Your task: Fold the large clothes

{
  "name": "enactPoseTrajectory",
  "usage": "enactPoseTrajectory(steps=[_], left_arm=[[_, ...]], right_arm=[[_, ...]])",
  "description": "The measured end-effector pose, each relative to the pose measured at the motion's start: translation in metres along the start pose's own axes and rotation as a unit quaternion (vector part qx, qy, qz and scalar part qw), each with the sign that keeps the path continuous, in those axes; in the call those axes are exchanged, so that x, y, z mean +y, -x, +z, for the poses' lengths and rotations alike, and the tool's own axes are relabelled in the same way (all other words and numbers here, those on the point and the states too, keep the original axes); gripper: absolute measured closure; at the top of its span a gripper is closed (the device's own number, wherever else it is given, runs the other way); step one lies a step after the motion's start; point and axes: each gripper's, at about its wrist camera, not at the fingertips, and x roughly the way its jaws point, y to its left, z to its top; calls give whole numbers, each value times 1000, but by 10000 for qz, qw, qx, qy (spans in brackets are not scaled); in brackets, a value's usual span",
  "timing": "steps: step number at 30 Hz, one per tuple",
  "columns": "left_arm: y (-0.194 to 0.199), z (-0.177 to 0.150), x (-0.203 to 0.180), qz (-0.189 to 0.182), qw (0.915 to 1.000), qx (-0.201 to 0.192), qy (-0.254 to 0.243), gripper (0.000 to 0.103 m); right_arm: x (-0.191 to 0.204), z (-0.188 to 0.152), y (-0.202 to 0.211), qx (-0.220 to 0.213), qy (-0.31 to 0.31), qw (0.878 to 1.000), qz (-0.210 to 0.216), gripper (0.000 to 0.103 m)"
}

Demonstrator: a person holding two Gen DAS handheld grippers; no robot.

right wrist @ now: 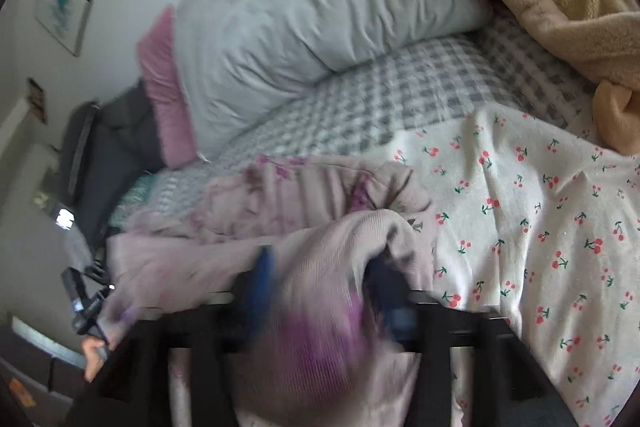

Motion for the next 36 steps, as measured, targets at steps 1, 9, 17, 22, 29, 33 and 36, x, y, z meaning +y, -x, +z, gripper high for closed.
enactPoseTrajectory(steps=[1, 9, 17, 22, 29, 33, 36], left_arm=[[6, -3, 7, -57, 10000, 54, -18, 12], [-47, -48, 63, -450, 9920, 1133, 330, 10], [-117, -76, 63, -1397, 9719, 1106, 1541, 10], [-104, -65, 49, -1153, 9732, 706, 1860, 58], [-17, -11, -10, -1186, 9816, 267, 1470, 69], [48, 9, -48, -1157, 9883, 131, 981, 69], [93, 8, -47, -1257, 9850, 228, 1163, 69]], right_arm=[[-6, -1, 13, -210, -55, 9996, 204, 18], [-48, -42, -13, 544, 179, 9982, -152, 18], [-67, -65, -118, 1132, -258, 9927, 311, 17], [-72, -56, -122, 642, -966, 9915, 595, 46], [3, -30, -41, 48, -750, 9938, 816, 70], [60, -23, 15, -34, -290, 9975, 639, 70], [79, -34, 56, -23, -318, 9980, 552, 70]])
